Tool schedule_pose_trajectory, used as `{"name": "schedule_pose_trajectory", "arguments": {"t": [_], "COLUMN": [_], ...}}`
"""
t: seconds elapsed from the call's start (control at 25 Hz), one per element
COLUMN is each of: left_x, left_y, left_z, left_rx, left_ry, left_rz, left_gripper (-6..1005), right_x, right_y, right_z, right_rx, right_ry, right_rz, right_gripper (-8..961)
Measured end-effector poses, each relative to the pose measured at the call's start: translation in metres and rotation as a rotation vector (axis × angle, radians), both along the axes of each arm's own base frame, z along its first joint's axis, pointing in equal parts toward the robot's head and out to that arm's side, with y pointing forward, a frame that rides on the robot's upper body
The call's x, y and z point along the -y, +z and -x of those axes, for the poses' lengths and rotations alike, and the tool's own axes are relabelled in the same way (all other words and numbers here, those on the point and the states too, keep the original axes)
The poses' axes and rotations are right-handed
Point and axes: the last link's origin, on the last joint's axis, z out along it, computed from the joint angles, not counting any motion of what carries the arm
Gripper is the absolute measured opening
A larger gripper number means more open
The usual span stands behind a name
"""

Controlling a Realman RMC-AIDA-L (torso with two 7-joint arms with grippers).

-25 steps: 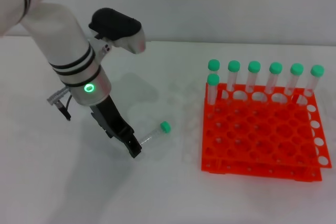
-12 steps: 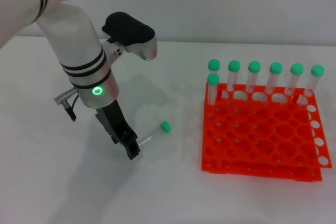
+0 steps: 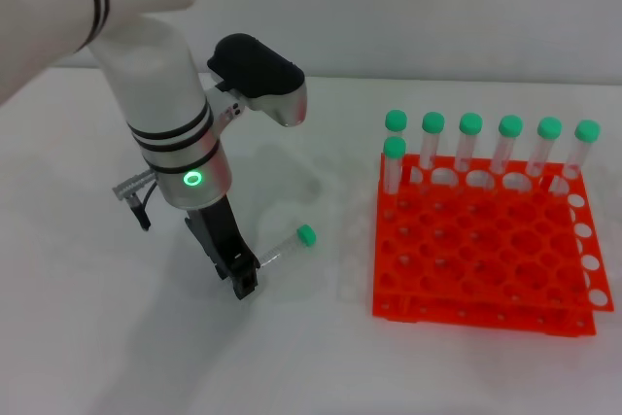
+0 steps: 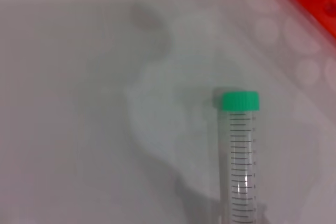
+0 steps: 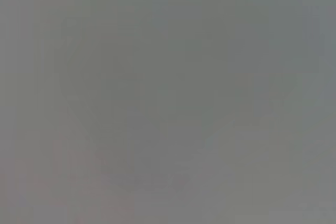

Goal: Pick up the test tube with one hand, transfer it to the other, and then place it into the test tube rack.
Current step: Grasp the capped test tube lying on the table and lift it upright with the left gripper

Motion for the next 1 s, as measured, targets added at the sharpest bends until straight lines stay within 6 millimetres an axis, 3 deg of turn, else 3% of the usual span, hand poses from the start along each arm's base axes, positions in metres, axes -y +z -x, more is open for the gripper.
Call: {"name": "schedule_pose_trajectory", "arguments": {"t": [0.16,0.4,0.6,0.8,1.0], "left_x": [-0.001,0.000,0.002,-0.001,-0.020], "left_y": [-0.002,-0.004,-0.006,-0.007,0.009], "left_z": [-0.001,-0.001,0.000,-0.004,-0.013], "left_rx": [-0.005,-0.003,0.000,0.018,0.080], "left_ry": [-0.007,-0.002,0.002,0.015,0.020], "left_rz": [-0.008,-0.010,-0.005,-0.029,-0.150], "left_gripper": [354,352,197,194,192], "right_x": [0.000,0.000,0.002,0.004,0.007], "right_y": [0.001,0.003,0.003,0.004,0.004], "right_z": [0.000,-0.001,-0.003,-0.004,-0.007], "right_rx": [0.002,0.007,0.007,0.007,0.005], "right_ry": [0.000,-0.001,-0.005,-0.007,-0.013], "right_rz": [-0.002,-0.005,-0.007,-0.009,-0.011], "right_gripper": [870,870,870,870,870]}}
